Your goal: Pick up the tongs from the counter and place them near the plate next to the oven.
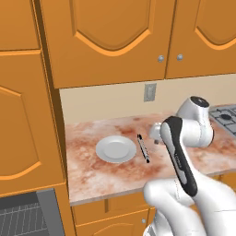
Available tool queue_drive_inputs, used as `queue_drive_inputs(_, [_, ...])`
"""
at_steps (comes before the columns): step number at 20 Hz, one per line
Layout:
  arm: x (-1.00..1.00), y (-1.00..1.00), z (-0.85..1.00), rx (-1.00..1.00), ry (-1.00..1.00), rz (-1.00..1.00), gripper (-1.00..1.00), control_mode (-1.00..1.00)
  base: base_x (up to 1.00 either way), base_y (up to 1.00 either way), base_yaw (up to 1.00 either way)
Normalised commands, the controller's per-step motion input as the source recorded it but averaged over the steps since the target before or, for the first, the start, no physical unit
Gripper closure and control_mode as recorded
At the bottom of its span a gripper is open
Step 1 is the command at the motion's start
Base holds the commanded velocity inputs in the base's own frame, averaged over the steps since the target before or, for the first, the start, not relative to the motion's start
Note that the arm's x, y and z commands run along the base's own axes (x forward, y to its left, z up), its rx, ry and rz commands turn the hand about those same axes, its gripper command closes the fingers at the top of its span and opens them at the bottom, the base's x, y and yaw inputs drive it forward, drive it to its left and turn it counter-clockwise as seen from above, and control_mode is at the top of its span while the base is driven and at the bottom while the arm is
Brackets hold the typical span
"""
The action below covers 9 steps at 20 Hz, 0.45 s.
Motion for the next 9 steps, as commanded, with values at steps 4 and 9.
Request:
queue_drive_inputs(4, [-0.95,0.03,0.48,0.00,-0.32,0.01,-1.00,-1.00,0.00,0.00,0.00])
queue_drive_inputs(9, [-0.74,0.00,0.83,0.00,-0.37,0.00,-1.00,-1.00,0.00,0.00,0.00])
